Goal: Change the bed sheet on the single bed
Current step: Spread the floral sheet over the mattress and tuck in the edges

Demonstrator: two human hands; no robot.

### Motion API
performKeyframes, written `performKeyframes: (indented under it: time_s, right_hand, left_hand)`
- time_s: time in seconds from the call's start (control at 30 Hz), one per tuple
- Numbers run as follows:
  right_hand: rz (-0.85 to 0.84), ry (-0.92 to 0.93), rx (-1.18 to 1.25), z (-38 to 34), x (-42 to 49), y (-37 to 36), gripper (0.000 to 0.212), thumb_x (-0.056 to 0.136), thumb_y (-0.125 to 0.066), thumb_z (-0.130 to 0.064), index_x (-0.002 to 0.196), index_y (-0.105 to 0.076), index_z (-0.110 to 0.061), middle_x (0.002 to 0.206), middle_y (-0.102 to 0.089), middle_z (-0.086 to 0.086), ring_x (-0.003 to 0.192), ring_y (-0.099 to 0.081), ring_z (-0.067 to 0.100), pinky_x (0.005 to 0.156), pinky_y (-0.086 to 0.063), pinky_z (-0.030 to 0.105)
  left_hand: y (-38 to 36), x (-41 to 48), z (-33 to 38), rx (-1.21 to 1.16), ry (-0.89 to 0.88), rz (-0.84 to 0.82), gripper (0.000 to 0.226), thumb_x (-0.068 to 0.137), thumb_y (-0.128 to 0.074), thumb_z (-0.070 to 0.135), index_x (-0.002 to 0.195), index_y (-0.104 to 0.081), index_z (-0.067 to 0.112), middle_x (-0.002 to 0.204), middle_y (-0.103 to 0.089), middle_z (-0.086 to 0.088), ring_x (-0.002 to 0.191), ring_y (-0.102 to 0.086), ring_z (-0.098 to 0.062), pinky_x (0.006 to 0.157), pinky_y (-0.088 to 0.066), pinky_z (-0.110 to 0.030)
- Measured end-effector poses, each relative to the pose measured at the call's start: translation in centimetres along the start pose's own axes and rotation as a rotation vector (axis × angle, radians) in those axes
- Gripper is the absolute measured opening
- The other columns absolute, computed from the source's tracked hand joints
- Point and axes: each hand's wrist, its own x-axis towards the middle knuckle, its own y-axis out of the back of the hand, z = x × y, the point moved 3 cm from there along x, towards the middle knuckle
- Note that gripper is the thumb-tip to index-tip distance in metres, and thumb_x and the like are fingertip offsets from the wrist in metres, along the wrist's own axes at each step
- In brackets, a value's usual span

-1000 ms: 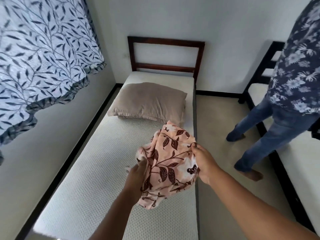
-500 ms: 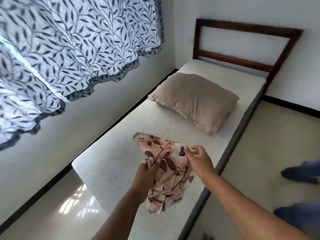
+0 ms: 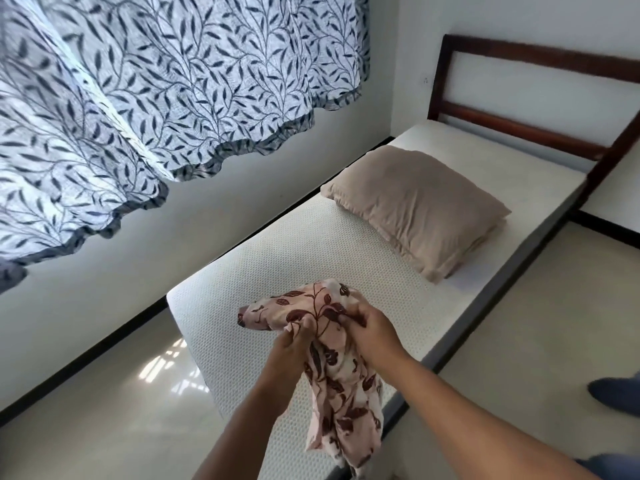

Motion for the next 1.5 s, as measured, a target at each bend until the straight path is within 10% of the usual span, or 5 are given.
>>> performKeyframes:
  time_s: [0.43, 0.67, 0.93, 1.2, 1.5]
  right_hand:
    - [0.095, -0.345, 0.360, -5.7, 7.3, 5.4, 0.030, 0.099, -0.059, -0.037, 0.105, -0.072, -0.010, 0.105, -0.075, 0.020, 0.098, -0.073, 0.037, 0.091, -0.057, 0.059]
    - [-0.508, -0.308, 0.236, -9.8, 8.8, 8.1, 0.074, 0.084, -0.070, -0.064, 0.133, -0.063, -0.009, 0.131, -0.066, 0.021, 0.124, -0.062, 0.037, 0.111, -0.043, 0.056]
    - [-0.501, -0.326, 0.295, -10.9, 12.9, 12.0, 0.057, 0.093, -0.065, -0.045, 0.129, -0.065, -0.002, 0.123, -0.068, 0.027, 0.118, -0.064, 0.042, 0.101, -0.053, 0.050]
    - [-0.505, -0.377, 0.411, -8.7, 21.9, 19.8, 0.056, 0.098, -0.058, -0.050, 0.131, -0.066, -0.006, 0.126, -0.067, 0.026, 0.119, -0.064, 0.042, 0.108, -0.047, 0.055]
    - [-0.219, -0.205, 0.145, -7.9, 30.4, 30.2, 0.041, 0.103, -0.046, -0.053, 0.109, -0.074, -0.022, 0.083, -0.076, -0.005, 0.076, -0.072, 0.010, 0.061, -0.054, 0.017]
  left_hand:
    - [1.7, 7.3, 3.0, -0.475, -0.019, 0.276, 0.038, 0.106, -0.046, 0.037, 0.119, -0.069, 0.010, 0.115, -0.072, -0.019, 0.107, -0.070, -0.036, 0.094, -0.053, -0.049]
    - [-2.1, 11.7, 6.9, -0.588, -0.061, -0.025, 0.035, 0.098, -0.060, 0.023, 0.129, -0.057, 0.008, 0.120, -0.069, -0.022, 0.109, -0.068, -0.039, 0.088, -0.057, -0.055]
    - [-7.8, 16.8, 8.2, -0.279, -0.022, -0.069, 0.062, 0.082, -0.081, 0.040, 0.133, -0.053, 0.019, 0.118, -0.073, -0.009, 0.108, -0.070, -0.029, 0.096, -0.055, -0.051]
    - [-13.8, 23.1, 8.8, -0.072, -0.133, 0.269, 0.029, 0.081, -0.082, 0.033, 0.108, -0.076, 0.024, 0.103, -0.077, -0.005, 0.101, -0.073, -0.024, 0.096, -0.055, -0.052]
    - [-18.3, 26.8, 9.5, -0.173, -0.063, 0.829, 0.019, 0.092, -0.070, 0.034, 0.086, -0.076, 0.017, 0.082, -0.077, -0.009, 0.081, -0.075, -0.031, 0.079, -0.060, -0.054]
